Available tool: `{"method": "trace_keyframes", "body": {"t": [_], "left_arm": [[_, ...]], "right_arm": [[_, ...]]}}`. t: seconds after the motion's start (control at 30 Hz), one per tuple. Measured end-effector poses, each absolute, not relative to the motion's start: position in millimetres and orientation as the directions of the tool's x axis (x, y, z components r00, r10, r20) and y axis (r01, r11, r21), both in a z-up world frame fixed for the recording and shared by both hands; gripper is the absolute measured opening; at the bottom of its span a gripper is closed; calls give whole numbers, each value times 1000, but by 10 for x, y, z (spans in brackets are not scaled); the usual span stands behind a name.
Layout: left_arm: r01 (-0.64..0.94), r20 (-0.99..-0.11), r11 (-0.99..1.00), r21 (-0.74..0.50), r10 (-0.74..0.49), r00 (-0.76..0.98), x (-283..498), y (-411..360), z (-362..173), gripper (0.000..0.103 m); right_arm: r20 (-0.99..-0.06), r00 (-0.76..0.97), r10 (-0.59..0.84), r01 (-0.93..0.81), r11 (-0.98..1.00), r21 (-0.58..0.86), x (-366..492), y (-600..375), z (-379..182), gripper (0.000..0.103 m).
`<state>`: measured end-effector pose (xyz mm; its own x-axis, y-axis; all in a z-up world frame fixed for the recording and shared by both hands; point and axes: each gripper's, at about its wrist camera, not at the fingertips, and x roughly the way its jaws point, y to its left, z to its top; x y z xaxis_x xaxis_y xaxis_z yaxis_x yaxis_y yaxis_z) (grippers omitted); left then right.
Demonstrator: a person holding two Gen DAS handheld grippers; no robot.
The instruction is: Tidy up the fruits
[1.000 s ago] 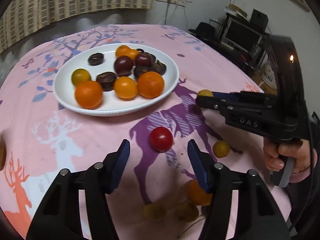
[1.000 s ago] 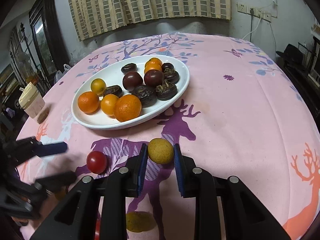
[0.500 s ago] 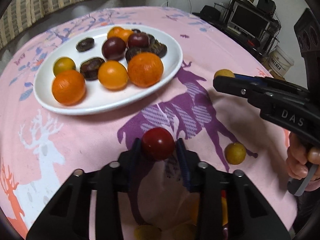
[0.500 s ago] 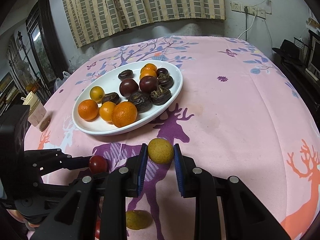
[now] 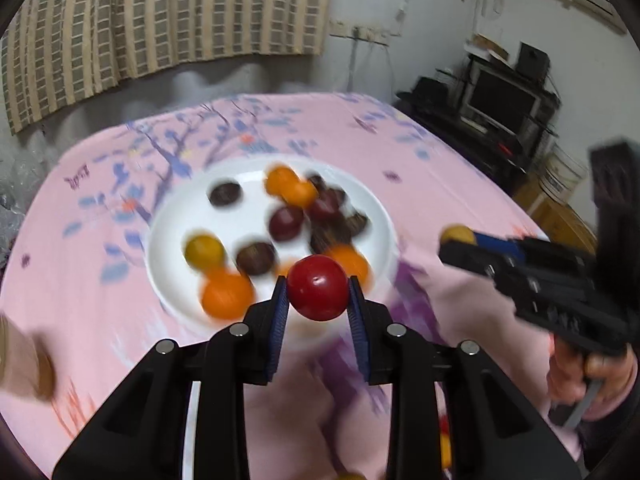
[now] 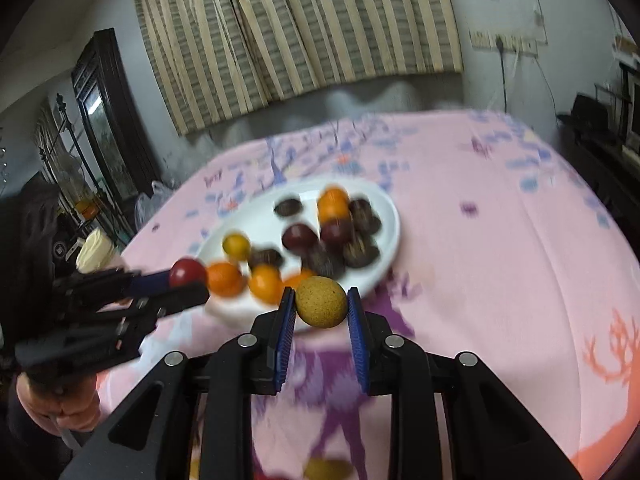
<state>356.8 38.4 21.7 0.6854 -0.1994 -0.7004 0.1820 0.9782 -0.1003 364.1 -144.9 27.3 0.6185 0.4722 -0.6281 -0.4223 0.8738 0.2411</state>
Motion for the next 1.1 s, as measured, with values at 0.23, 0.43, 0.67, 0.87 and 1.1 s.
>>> {"method": "trace_keyframes", "body": {"t": [0.23, 0.43, 0.67, 0.87, 1.1], "left_arm": [[-13, -708, 996, -84, -51, 705, 4228, 742, 206, 76], [36, -638, 998, 54, 7, 770, 3536, 760, 283, 97], [39, -685, 990, -132, -120, 719, 2686, 872, -44, 98], [-25, -687, 988, -151, -86, 722, 2502, 932, -163, 98], [-18, -694, 991, -131, -79, 715, 2482, 914, -189, 98]], "right_arm": [[-613, 622, 488, -462, 860, 216, 4221, -1018, 180, 43], [-648, 547, 530, -547, 812, 203, 3809, -1051, 129, 49], [-710, 376, 595, -684, 695, 220, 3003, -1050, -54, 51], [-777, 376, 504, -747, 661, 67, 2586, -873, -193, 48], [-789, 373, 489, -750, 660, 54, 2509, -932, -255, 42]]}}
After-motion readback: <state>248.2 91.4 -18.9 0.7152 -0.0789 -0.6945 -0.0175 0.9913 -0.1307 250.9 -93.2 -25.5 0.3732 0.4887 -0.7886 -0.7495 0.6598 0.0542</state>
